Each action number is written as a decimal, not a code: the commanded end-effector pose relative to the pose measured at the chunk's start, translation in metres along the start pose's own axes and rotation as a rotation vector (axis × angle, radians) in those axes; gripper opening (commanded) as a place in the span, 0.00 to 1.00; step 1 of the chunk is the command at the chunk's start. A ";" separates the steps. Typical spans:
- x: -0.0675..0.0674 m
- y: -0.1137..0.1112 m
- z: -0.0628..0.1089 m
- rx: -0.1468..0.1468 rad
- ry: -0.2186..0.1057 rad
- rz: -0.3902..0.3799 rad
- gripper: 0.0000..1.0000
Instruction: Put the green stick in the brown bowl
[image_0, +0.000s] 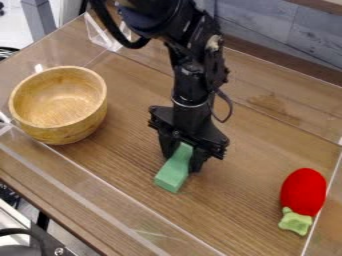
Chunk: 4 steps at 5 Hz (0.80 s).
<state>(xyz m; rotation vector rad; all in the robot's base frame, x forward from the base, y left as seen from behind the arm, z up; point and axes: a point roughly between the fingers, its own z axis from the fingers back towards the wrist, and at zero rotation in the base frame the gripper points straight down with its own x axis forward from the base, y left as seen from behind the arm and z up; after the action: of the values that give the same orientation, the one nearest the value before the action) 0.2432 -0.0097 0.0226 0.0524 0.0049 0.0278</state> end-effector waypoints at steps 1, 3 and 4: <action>0.008 0.005 0.022 0.002 -0.063 0.009 0.00; 0.008 0.010 0.036 0.009 -0.075 0.015 0.00; 0.008 0.013 0.044 0.012 -0.082 0.021 0.00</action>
<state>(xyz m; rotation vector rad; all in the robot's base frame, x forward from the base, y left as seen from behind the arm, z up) 0.2415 0.0003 0.0525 0.0640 -0.0196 0.0459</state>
